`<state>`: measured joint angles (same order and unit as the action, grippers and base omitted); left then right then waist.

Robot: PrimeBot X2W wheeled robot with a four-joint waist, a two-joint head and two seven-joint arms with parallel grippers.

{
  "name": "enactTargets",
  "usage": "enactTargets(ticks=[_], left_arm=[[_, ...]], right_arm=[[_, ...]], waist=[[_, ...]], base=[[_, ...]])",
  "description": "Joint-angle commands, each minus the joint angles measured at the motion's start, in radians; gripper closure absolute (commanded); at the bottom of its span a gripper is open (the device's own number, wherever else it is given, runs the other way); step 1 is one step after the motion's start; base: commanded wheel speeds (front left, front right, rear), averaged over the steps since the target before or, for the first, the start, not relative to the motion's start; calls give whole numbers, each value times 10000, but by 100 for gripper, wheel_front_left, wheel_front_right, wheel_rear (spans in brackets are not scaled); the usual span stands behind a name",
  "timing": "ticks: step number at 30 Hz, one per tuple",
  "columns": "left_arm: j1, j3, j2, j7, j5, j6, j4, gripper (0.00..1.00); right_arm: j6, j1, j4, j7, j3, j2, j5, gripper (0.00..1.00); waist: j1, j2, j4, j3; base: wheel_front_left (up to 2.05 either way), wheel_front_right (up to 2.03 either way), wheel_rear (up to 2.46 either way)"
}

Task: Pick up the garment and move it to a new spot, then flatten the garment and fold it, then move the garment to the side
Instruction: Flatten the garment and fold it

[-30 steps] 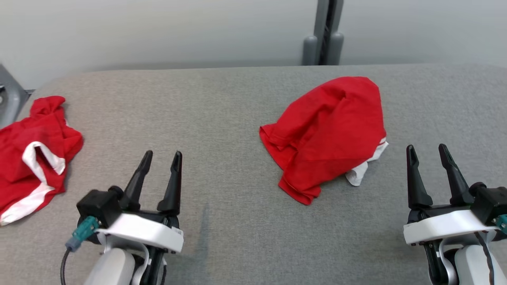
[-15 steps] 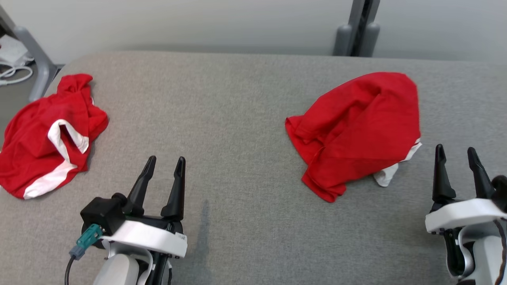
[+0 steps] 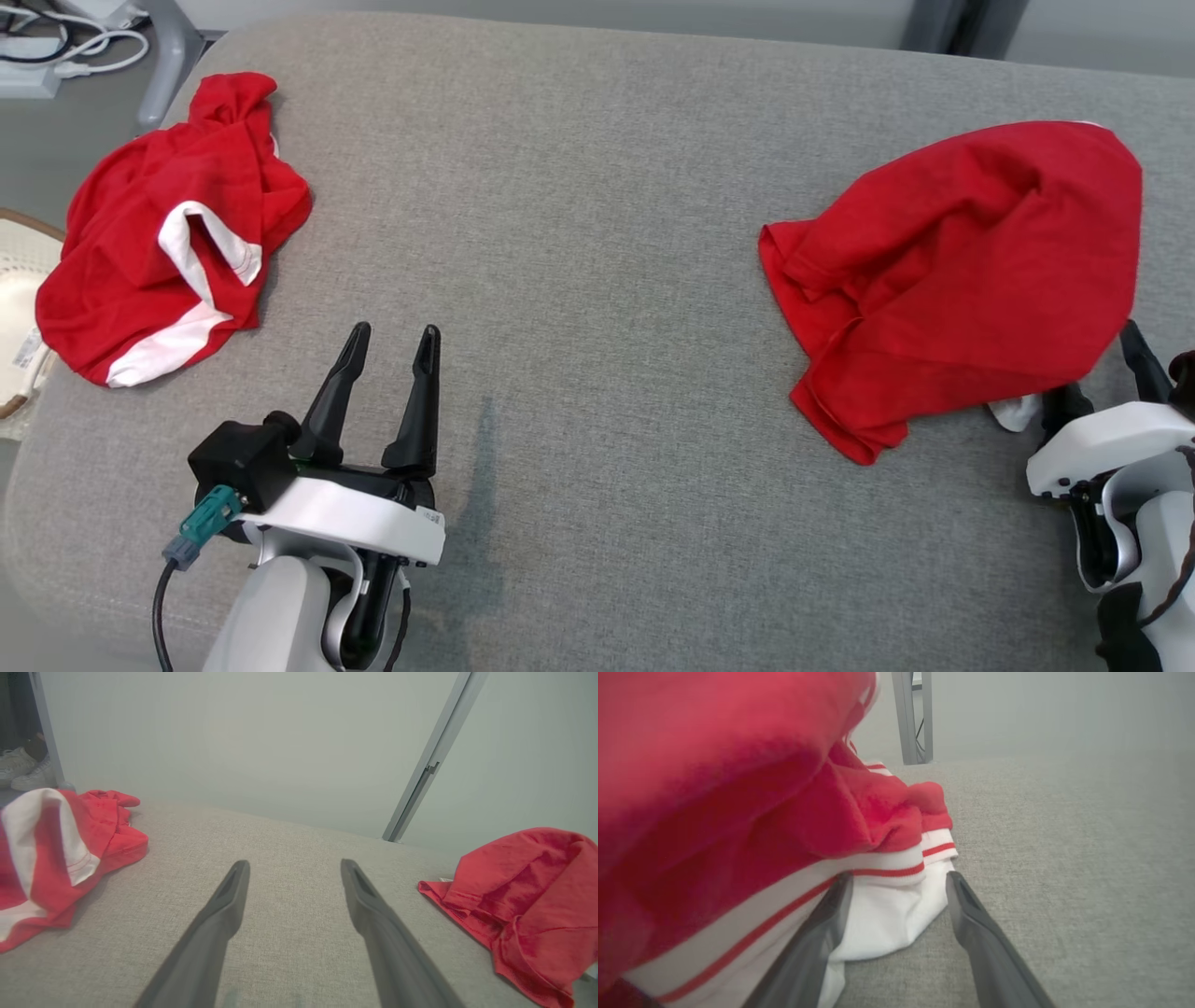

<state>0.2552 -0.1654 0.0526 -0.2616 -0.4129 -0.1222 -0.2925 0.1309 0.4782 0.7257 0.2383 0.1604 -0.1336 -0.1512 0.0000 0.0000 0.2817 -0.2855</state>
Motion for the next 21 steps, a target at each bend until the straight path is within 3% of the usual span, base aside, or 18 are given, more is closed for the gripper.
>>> enactTargets(ticks=[1,3,4,6,13,21], left_arm=[[147,24,17,-33,58,-32,-21,0],[152,29,6,-33,58,-49,-54,0],[136,39,4,-33,65,-56,-75,0],[95,61,0,-33,90,-67,-120,0],[-9,164,-7,-34,78,-80,-182,0],[-142,197,-4,-34,-11,-87,-193,0]], right_arm=[[-3,158,132,100,-33,-106,-81,0],[-3,312,479,75,-148,-101,-305,0],[-3,375,663,9,-185,-131,-427,45],[-3,510,991,14,-157,-219,-672,100],[-3,794,1719,124,-305,-359,-1106,100],[-3,881,1345,299,-13,-490,-1196,100]], waist=[[0,0,81,-34],[0,0,128,-20],[0,0,144,-3],[0,0,167,37],[0,0,131,175],[0,0,-99,429]], base=[[0,0,0],[0,0,0],[0,0,0],[0,0,0],[0,0,0],[0,0,0]])
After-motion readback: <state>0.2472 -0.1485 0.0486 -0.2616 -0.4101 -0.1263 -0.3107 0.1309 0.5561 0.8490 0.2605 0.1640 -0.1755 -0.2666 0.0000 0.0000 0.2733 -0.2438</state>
